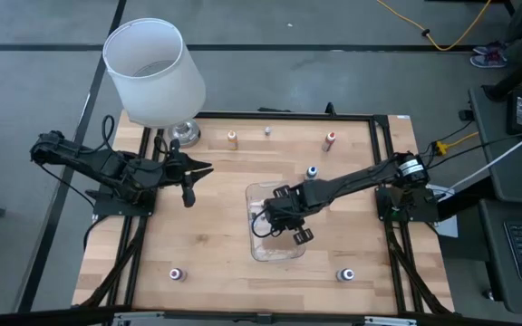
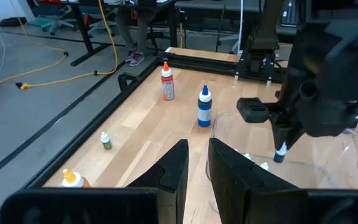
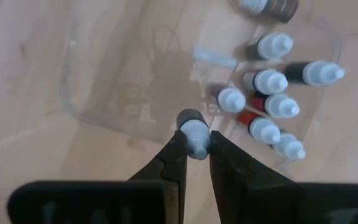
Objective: Pick & Place food coloring
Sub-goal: Put the small blue food coloring bottle into the transparent container
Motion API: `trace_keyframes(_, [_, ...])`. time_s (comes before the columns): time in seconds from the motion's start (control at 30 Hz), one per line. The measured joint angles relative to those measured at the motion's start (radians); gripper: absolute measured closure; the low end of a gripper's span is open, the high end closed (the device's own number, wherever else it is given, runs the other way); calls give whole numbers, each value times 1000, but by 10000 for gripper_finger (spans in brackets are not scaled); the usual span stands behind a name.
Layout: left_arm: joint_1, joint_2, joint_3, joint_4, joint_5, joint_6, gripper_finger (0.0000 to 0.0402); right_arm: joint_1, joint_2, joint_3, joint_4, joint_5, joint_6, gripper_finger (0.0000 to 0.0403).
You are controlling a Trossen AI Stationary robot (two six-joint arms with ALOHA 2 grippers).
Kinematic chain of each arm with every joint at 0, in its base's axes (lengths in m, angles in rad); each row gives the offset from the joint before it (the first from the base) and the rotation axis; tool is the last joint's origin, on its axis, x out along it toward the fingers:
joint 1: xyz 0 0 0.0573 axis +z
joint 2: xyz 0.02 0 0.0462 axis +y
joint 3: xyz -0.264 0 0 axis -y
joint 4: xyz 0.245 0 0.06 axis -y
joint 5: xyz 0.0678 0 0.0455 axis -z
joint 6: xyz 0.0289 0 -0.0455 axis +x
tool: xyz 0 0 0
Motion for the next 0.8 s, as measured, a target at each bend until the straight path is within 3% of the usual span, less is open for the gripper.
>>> trace_keyframes(0.27, [0,0,0,0,-3,0,343,-31,0,-64,60,1,3,349])
trace_keyframes(0.8, [0,0,0,6,-19,-1,343,-71,21,-66,74,0,4,349])
